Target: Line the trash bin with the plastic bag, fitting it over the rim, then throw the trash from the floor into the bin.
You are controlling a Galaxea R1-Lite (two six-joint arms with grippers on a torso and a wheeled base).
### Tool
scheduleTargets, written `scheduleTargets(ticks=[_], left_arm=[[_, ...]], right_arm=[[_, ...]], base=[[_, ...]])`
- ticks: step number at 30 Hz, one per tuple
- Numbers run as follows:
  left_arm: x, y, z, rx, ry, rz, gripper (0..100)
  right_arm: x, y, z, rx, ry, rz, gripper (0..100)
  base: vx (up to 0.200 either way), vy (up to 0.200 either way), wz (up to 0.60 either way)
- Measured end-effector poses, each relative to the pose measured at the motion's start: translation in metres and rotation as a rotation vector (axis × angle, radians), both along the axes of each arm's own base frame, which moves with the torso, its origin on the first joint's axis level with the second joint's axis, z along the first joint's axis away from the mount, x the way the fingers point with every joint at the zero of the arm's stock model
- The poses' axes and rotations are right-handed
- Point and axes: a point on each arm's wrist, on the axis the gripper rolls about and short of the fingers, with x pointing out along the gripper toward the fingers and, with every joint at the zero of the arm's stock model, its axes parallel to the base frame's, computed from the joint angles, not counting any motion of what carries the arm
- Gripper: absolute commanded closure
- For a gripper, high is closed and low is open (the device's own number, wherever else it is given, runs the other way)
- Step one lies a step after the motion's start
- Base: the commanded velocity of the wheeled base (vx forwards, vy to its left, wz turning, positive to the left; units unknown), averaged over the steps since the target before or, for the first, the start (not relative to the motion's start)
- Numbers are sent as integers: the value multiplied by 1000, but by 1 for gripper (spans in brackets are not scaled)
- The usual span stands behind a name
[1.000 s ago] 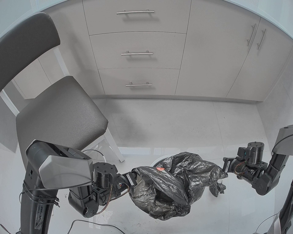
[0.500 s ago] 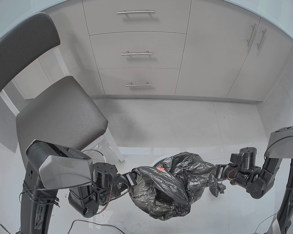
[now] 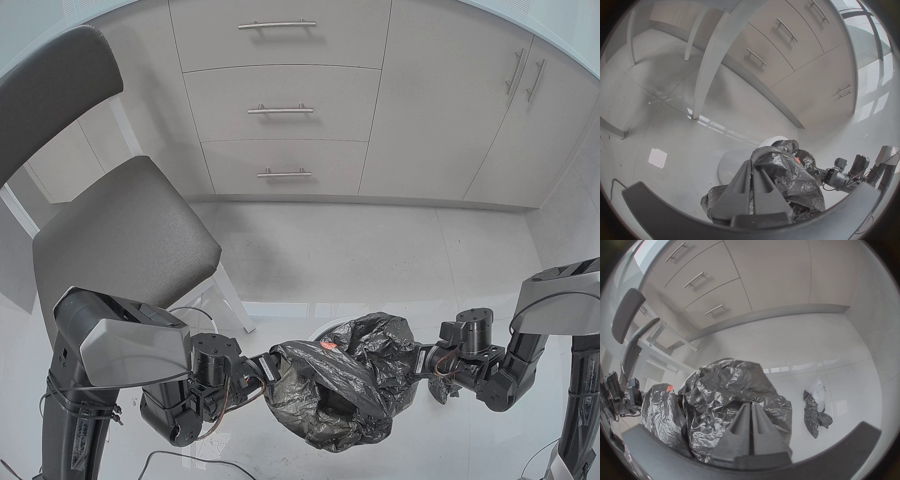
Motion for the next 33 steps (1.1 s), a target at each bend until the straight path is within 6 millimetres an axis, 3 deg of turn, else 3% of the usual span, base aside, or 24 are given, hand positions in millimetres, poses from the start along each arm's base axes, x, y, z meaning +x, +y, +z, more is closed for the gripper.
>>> scheduleTargets(ticks=[8, 23, 33], left_arm=[[0, 0, 0, 0, -1, 0, 100], [0, 0, 0, 1, -2, -1, 100], [0, 0, 0, 2, -2, -1, 100]], right_arm=[[12, 25, -7, 8, 82, 49, 100], [28, 83, 2, 20, 107, 190, 100], [48, 94, -10, 13, 126, 191, 100]], base=[[0, 0, 0], [0, 0, 0], [0, 0, 0]])
